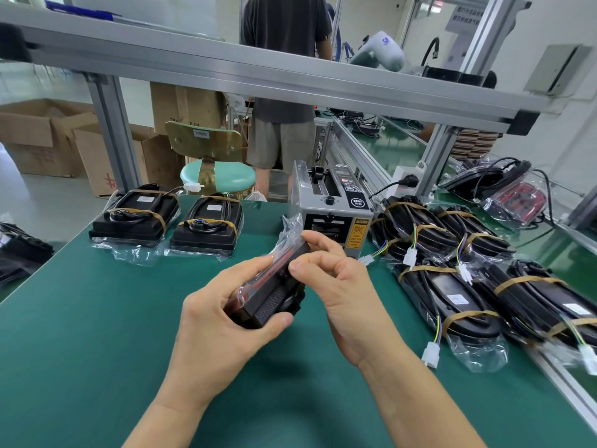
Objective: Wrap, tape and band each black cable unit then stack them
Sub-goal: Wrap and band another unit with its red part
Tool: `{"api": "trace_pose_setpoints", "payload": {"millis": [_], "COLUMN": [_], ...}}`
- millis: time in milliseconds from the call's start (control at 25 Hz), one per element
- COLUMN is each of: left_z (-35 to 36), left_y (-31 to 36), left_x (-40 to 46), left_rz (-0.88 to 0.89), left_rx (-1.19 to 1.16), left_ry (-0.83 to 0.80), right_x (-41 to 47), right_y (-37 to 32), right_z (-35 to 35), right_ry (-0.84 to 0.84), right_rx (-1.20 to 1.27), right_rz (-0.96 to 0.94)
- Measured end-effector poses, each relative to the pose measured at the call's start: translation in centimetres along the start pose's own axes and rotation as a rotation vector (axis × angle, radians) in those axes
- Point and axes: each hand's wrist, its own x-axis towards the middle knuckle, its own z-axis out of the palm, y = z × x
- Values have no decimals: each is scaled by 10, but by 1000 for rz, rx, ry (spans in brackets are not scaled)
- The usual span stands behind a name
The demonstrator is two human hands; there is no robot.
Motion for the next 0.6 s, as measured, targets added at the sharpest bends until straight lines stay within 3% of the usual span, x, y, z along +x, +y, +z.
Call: {"api": "trace_pose_setpoints", "payload": {"millis": [600], "left_z": [1], "left_y": [1], "left_x": [2], "left_rz": [-3], "left_rx": [-8], "left_ry": [-6], "right_x": [2], "right_y": [5], "right_z": [1], "right_ry": [23], "right_rx": [-52], "right_rz": [-21]}}
